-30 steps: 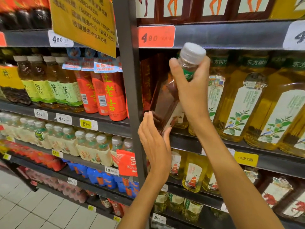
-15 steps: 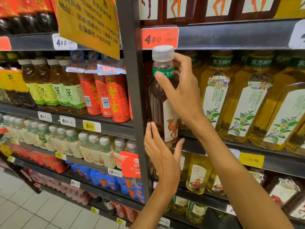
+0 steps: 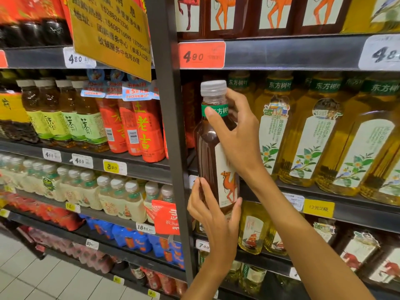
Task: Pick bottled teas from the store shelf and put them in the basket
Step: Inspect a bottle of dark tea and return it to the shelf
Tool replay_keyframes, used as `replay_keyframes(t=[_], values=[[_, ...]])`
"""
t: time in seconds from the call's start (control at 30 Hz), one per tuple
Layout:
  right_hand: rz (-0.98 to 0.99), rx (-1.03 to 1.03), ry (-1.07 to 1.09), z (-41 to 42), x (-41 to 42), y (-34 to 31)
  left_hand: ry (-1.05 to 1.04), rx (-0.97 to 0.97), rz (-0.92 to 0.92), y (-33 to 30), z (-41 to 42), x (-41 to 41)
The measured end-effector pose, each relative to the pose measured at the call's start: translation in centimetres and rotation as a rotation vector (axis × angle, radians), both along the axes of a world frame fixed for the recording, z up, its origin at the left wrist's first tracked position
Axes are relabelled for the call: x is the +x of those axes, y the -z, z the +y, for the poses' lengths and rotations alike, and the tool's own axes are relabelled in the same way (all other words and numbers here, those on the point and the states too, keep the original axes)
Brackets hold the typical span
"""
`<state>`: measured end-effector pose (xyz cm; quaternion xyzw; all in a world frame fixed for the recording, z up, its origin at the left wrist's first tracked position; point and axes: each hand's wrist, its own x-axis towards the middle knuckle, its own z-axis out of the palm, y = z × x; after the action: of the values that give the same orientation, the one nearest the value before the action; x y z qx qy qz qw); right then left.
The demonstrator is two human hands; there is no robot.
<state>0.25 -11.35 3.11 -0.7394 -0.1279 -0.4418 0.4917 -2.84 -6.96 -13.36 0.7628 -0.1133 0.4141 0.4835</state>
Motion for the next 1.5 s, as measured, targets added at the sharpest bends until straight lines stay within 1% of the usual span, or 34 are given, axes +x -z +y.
replay_keyframes(t=[0.13, 0.27, 0.37, 0.5, 0.6, 0.7, 0.8, 0.9, 1.0, 1.1, 1.17, 1.27, 1.4, 1.5], values=[[0.049, 0.055, 0.016, -0.7, 1.5, -0.9, -0.046, 0.084, -0.018, -1.2, 0.4, 1.0], [0.086, 0.102, -0.006, -0.4, 2.6, -1.1, -0.092, 0.093, 0.010, -1.8, 0.5, 1.1], [0.068, 0.141, -0.016, 0.1, 3.2, -1.5, -0.130, 0.117, 0.018, -2.3, 0.7, 1.7], [0.060, 0.140, -0.008, 0.8, 3.7, -1.9, -0.170, 0.139, 0.043, -2.9, 1.0, 1.8], [0.072, 0.152, 0.033, 0.8, 4.0, -2.4, -0.195, 0.183, 0.040, -3.5, 1.1, 2.1], [0.054, 0.135, 0.109, 0.7, 4.3, -3.3, -0.198, 0.218, 0.104, -4.5, 0.8, 3.0], [0.075, 0.102, 0.104, 1.0, 4.4, -3.3, -0.182, 0.241, 0.197, -4.9, 0.5, 3.5], [0.065, 0.139, 0.090, 1.1, 4.5, -2.7, -0.183, 0.260, 0.144, -4.3, 0.6, 3.8], [0.033, 0.167, 0.111, 1.4, 4.8, -2.2, -0.152, 0.212, 0.072, -3.4, 0.3, 3.7], [0.048, 0.162, 0.163, 2.3, 5.4, -1.9, -0.116, 0.265, 0.085, -2.4, 0.1, 3.4], [0.103, 0.138, 0.166, 2.7, 5.9, -2.1, -0.117, 0.350, 0.141, -2.0, 0.3, 3.4], [0.140, 0.046, 0.151, 2.6, 6.3, -2.0, -0.127, 0.407, 0.218, -2.4, 0.5, 3.8], [0.139, -0.217, 0.178, 2.2, 5.8, -0.4, -0.102, 0.390, 0.245, -3.2, 0.7, 4.2], [0.149, -0.310, 0.199, 1.6, 5.9, 0.0, -0.079, 0.377, 0.272, -3.7, 0.5, 4.1]])
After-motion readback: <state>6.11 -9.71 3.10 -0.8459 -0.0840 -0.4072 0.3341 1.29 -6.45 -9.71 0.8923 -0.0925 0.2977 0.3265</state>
